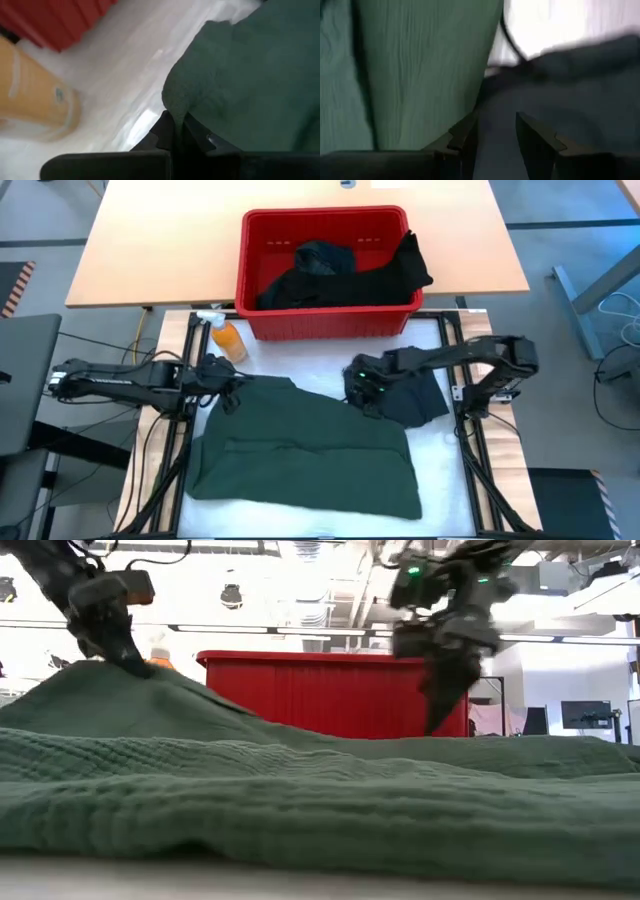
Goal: Fold laundry
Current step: Fold the dark green shirt
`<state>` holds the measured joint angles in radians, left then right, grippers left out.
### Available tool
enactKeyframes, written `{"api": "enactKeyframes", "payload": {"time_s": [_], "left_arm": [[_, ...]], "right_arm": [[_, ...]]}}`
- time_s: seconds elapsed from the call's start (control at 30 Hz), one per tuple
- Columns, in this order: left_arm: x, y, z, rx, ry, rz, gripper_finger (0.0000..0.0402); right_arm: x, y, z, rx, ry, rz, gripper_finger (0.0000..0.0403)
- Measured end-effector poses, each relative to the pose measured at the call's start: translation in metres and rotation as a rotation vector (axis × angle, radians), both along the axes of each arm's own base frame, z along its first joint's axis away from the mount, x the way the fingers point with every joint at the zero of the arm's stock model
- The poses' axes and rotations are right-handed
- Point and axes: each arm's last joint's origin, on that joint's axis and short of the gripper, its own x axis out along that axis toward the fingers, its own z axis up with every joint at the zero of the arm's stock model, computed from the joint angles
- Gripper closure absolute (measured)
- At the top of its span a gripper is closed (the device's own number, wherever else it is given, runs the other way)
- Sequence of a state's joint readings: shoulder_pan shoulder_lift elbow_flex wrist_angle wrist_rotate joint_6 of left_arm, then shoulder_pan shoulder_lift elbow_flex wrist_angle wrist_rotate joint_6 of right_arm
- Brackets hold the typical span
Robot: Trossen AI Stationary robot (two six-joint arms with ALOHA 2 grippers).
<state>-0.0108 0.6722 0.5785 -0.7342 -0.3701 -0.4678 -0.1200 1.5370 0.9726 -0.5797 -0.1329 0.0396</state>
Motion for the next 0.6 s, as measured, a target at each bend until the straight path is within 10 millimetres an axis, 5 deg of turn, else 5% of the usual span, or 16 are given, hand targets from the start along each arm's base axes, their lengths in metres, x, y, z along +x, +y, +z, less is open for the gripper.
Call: {"api": "enactKeyframes", "payload": {"time_s": [0.27,0.6], "left_arm": [[-0.001,-0.009,0.006,-0.04,-0.021,-0.057,0.0401],[0.002,-0.011,0.004,-0.051,-0.011,-0.044,0.0401]], "right_arm": [[-0.062,0.013,-0.025,0.04,-0.03,-0.173,0.0245],[-0.079,0.053,-0.025,0.135,-0.084,-0.116,0.0257]]}}
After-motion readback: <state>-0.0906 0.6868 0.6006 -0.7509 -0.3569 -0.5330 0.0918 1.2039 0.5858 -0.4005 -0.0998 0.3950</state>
